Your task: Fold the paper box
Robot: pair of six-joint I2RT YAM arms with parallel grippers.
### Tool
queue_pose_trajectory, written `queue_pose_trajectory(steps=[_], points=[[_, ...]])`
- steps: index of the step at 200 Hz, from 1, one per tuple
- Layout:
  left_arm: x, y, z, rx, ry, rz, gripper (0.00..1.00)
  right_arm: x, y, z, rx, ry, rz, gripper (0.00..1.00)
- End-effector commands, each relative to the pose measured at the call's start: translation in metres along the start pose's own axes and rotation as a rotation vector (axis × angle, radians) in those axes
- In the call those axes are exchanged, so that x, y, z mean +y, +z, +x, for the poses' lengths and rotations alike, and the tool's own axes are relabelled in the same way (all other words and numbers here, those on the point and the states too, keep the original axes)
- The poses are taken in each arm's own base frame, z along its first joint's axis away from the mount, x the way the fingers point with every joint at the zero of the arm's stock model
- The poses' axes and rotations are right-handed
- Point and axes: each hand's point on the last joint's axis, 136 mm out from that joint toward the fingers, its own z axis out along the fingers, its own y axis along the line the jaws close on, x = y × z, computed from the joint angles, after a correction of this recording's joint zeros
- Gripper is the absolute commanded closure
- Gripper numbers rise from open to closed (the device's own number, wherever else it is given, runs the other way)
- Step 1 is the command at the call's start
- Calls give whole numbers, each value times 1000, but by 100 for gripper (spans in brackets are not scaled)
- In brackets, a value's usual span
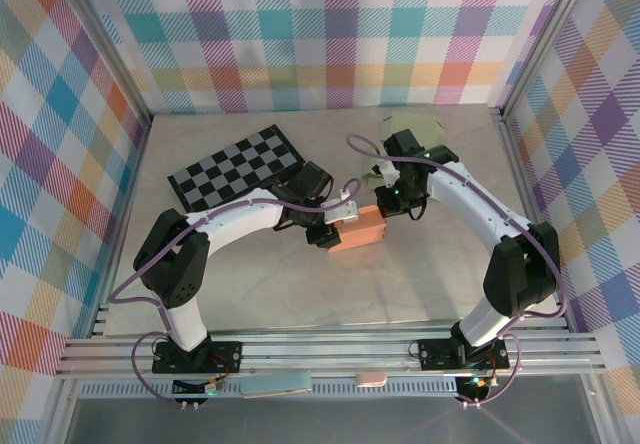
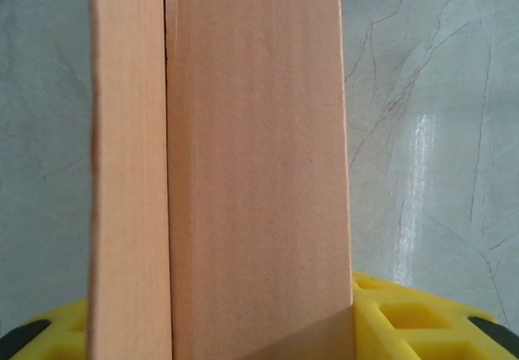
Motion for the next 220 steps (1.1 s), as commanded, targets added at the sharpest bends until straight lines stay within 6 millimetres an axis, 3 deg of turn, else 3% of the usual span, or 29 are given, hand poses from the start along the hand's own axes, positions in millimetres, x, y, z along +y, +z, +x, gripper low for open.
queue_pose_trajectory(steps=[1, 76, 123, 186, 220], points=[[8, 1, -5, -14, -8, -9, 52, 7, 6, 6, -2, 14, -19, 100], [16, -2, -8, -24, -38, -40, 51, 5, 12, 19, -83, -50, 42, 100], [30, -28, -30, -139, -150, -127, 43, 2, 5, 12, -113, -27, 77, 100], [19, -50, -29, -218, -257, -147, 34, 9, 4, 6, -135, 5, 73, 100], [25, -63, -33, -242, -306, -187, 35, 13, 2, 1, -146, 21, 78, 100]])
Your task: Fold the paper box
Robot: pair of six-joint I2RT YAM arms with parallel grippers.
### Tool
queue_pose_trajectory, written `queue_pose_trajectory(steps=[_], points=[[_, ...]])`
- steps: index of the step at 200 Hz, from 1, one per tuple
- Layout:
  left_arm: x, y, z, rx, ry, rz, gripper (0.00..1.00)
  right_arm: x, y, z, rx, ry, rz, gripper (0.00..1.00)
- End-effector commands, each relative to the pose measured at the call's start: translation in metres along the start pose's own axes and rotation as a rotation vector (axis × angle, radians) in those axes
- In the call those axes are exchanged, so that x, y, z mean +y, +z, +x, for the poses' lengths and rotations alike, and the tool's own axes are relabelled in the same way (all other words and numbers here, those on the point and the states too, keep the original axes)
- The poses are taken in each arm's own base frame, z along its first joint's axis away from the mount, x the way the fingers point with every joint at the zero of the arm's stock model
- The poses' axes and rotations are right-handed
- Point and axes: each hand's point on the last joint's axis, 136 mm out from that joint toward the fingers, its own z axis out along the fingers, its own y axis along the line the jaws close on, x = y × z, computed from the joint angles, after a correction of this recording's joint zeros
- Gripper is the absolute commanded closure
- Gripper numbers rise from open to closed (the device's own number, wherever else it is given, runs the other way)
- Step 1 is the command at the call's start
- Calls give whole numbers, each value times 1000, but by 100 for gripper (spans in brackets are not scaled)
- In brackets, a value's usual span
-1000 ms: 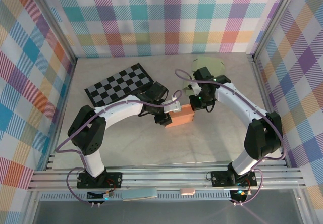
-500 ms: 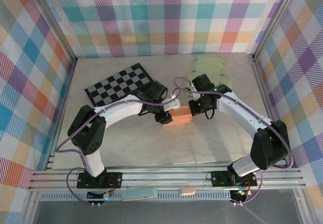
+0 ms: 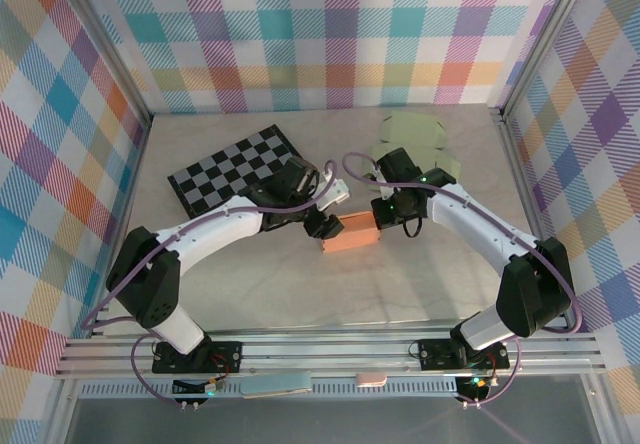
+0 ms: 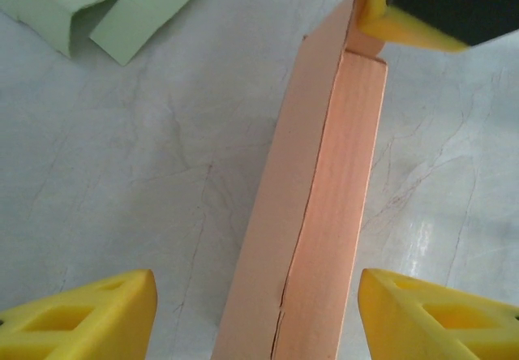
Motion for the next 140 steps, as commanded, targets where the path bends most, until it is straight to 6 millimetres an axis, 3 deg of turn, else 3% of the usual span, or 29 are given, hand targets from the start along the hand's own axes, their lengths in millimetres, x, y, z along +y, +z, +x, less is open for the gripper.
queue_pose_trajectory(steps=[1, 34, 60, 94, 140], points=[[9, -13, -10, -45, -61, -50, 36, 4, -6, -10, -24, 27, 6, 100], [17, -45, -26, -86, -198, -115, 44, 4, -7, -10, -12, 57, 19, 100], [12, -62, -11, 23, -363, -122, 54, 5, -8, -12, -13, 69, 17, 100], [4, -68, 25, 192, -483, -138, 60, 6, -7, -13, -5, 78, 14, 100], [7, -56, 25, 214, -521, -136, 61, 8, -4, -9, 7, 76, 10, 100]])
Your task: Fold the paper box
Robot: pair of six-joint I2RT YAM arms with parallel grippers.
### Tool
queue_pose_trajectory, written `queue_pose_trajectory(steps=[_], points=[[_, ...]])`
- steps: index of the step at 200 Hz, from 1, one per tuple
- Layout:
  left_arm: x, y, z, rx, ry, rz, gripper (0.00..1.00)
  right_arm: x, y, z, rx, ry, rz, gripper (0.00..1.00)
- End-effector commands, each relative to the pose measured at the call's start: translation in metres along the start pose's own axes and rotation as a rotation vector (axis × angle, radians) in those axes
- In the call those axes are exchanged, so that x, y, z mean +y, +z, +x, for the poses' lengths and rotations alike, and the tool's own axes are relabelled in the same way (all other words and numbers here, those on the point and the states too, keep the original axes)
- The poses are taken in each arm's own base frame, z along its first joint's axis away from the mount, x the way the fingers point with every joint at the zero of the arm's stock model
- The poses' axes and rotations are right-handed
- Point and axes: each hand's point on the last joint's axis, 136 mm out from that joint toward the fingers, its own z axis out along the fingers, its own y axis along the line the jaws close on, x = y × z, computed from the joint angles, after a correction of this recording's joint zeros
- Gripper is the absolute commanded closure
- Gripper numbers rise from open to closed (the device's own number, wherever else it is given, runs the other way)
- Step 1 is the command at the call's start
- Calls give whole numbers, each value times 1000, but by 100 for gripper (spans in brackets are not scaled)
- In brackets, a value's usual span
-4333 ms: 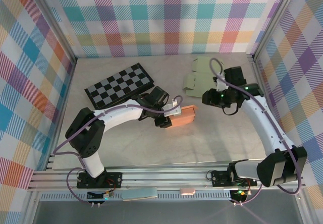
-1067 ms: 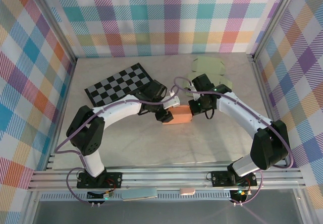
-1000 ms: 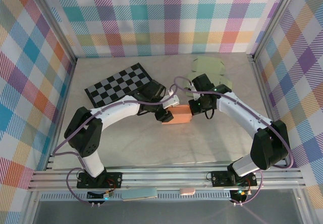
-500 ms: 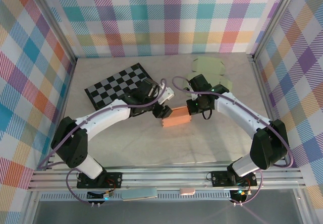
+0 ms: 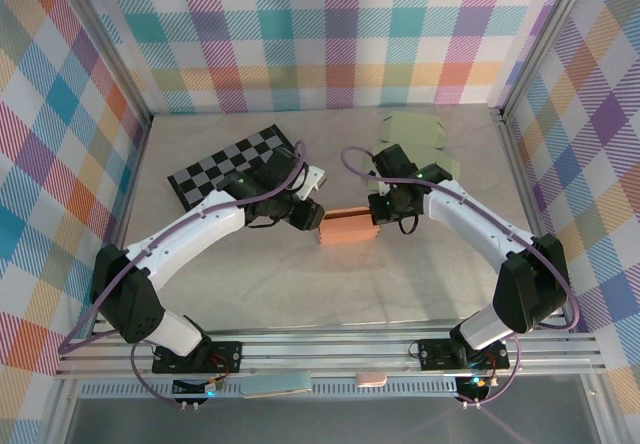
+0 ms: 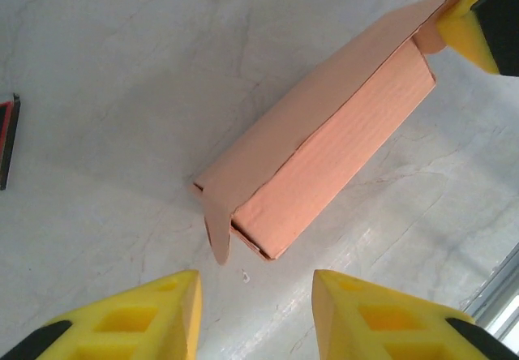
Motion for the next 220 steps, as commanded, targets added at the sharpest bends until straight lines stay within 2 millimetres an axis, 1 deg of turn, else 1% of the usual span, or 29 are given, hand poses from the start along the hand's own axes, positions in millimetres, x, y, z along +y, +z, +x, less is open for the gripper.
queue_pose_trajectory(steps=[1, 19, 53, 85, 108, 138, 173, 203, 220], points=[[4, 6, 7, 63, -66, -15, 61, 5, -1, 1, 12, 4, -3, 100], [4, 11, 11, 76, -74, -13, 61, 5, 1, 4, 16, 3, -5, 100], [4, 12, 12, 77, -75, -13, 61, 3, 7, 15, 38, 5, 3, 100], [3, 13, 10, 88, -96, -12, 61, 1, 10, 21, 43, -2, 13, 100], [3, 16, 12, 99, -114, -11, 62, 1, 13, 24, 51, -8, 23, 100], [1, 17, 13, 110, -117, 1, 63, 2, 12, 22, 42, -8, 24, 100], [5, 20, 18, 135, -91, -35, 63, 3, 11, 19, 40, -13, 24, 100], [14, 23, 10, 114, -59, -82, 63, 3, 11, 20, 40, -13, 22, 100], [16, 30, 8, 123, -48, -90, 63, 3, 11, 21, 42, -13, 23, 100]])
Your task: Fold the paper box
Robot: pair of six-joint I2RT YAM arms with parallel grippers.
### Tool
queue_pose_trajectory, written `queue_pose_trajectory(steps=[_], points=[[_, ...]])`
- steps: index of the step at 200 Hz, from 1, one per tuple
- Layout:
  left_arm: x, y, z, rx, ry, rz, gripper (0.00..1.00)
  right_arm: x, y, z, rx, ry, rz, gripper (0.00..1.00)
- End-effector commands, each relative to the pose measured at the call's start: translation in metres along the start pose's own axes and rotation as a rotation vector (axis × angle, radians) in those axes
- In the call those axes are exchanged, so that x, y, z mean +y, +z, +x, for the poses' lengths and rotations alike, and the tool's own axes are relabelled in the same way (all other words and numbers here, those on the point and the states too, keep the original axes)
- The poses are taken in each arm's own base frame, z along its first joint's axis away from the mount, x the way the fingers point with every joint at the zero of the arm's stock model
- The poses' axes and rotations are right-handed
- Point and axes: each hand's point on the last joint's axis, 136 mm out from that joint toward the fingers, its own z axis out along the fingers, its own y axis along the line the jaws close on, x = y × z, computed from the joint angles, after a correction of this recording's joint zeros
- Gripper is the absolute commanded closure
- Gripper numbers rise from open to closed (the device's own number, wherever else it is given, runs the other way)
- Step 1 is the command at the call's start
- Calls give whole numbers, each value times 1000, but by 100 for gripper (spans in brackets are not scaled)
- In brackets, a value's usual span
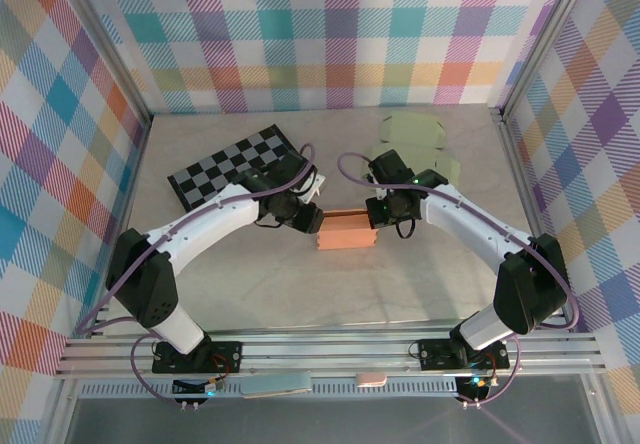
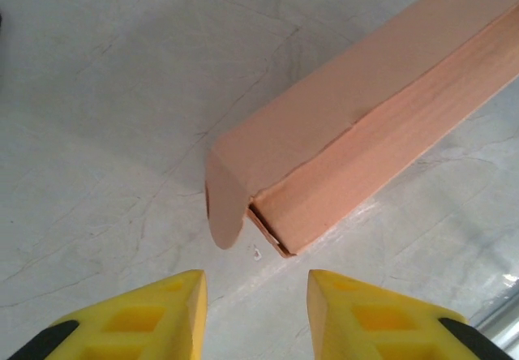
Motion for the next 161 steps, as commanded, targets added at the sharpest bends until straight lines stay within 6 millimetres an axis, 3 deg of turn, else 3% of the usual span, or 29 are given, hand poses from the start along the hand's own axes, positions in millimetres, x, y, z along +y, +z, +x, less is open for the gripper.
queue_pose_trajectory(steps=[1, 26, 111, 161], points=[[2, 1, -9, -2, 33, -32, 63, 0, 2, 16, 52, 3, 5, 100], [1, 8, -16, -9, 29, -28, 65, 1, 1, 15, 49, 5, 5, 100], [-8, 11, -15, 30, -36, 17, 94, -1, 1, 12, 46, 11, 17, 100], [-15, 12, -8, 79, -196, 50, 97, 0, 2, 10, 47, 30, 18, 100]])
